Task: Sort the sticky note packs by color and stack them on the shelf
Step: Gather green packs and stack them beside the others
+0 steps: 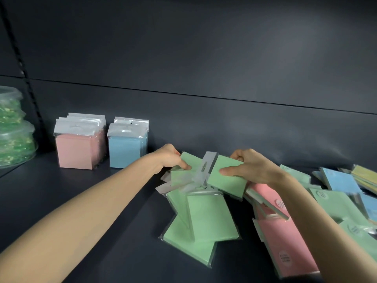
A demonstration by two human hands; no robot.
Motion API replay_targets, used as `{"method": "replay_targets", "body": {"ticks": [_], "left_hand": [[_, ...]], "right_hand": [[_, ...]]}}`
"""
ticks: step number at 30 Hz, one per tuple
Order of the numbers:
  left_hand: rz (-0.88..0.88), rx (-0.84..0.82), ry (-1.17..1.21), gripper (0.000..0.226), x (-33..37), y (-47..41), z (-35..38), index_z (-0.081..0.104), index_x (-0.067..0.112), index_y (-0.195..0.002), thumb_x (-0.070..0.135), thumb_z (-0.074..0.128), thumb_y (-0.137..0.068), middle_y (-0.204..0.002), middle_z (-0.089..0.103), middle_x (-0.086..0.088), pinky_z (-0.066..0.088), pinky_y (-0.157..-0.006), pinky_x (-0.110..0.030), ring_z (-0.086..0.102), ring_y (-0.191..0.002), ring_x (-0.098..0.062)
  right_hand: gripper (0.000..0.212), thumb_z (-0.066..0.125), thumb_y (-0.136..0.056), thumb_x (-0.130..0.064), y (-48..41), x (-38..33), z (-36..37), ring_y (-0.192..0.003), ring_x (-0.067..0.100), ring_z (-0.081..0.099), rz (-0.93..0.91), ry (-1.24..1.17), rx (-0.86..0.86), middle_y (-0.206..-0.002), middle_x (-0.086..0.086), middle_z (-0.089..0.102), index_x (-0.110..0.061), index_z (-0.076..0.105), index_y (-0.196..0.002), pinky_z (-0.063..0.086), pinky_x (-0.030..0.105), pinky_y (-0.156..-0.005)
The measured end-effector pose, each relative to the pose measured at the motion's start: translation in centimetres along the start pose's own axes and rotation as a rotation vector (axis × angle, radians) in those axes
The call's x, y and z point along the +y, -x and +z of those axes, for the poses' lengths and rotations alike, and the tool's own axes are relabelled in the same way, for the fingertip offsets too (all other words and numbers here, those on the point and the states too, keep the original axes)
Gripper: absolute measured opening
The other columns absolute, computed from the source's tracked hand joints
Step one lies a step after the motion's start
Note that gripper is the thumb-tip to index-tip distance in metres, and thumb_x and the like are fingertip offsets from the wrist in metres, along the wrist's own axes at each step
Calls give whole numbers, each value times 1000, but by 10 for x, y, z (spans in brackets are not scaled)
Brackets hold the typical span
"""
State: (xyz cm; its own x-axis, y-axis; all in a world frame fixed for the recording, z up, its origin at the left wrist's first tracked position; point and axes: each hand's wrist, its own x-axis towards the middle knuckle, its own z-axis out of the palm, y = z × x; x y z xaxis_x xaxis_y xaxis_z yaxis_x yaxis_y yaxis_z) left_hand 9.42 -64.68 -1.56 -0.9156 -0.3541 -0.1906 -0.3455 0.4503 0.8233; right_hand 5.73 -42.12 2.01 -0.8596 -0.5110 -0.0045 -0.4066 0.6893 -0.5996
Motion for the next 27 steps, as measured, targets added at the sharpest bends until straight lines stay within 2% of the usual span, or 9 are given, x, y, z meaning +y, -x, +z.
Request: {"method": "replay_targets", "body": {"ticks": [3,6,7,10,13,17,21,24,27], "left_hand": [[95,116,87,29,5,11,-4,58,12,-89,8,80,-71,-87,61,-2,47,-71,-26,58,-79,-15],[245,253,185,43,10,25,-15,51,17,-104,5,77,-73,-99,64,-5,53,-83,-37,63,-90,-19],[299,278,197,48,12,32,-19,50,19,-113,5,75,-75,-101,64,-5,53,-84,-38,63,-92,-20],[412,342,285,46,13,53,-27,54,21,-115,0,70,-78,-99,66,-4,55,-79,-37,64,-90,-21],[374,346,528,32,5,69,-26,53,15,-92,-6,70,-75,-95,63,-9,58,-72,-37,64,-88,-25],[255,159,933,37,-4,76,-21,56,11,-107,-13,61,-80,-112,65,-16,57,-79,-41,66,-101,-31],[192,31,1244,15,-3,79,-15,61,9,-99,-1,55,-89,-97,72,-9,55,-80,-38,68,-93,-23],[173,81,1191,5,-6,79,-13,62,15,-90,11,59,-90,-92,71,-3,53,-83,-34,66,-86,-18],[201,101,1132,8,-9,79,-13,60,15,-91,7,59,-88,-94,71,-4,52,-79,-31,67,-84,-17]], "right_hand": [[32,71,-81,-28,-1,-1,1,-98,13,54,-9,-55,60,-108,-2,56,-13,54,-103,44,26,-83],[33,66,-86,-24,3,-6,-2,-65,11,59,30,-270,101,-101,-5,52,-11,50,-112,49,27,-49],[34,65,-87,-23,4,-7,-3,-64,11,62,36,-364,119,-102,-7,51,-11,48,-115,51,29,-47],[27,65,-86,-17,7,-11,-4,-90,13,67,-39,-577,190,-107,0,64,-11,53,-110,51,27,-76],[18,64,-86,-3,12,-20,1,-51,-2,61,-92,-759,161,-84,1,70,-12,53,-97,45,11,-53],[27,65,-82,3,11,-25,13,-87,22,72,-105,-913,35,-101,12,72,-4,53,-105,59,29,-71],[31,65,-81,5,10,-29,24,-92,27,71,-96,-966,-32,-106,16,70,2,53,-109,60,35,-72],[38,66,-81,4,10,-32,29,-95,28,70,-98,-969,-77,-108,15,70,3,52,-117,59,41,-78],[39,67,-80,3,10,-35,30,-91,27,71,-98,-973,-34,-104,16,71,8,50,-114,60,39,-74]]}}
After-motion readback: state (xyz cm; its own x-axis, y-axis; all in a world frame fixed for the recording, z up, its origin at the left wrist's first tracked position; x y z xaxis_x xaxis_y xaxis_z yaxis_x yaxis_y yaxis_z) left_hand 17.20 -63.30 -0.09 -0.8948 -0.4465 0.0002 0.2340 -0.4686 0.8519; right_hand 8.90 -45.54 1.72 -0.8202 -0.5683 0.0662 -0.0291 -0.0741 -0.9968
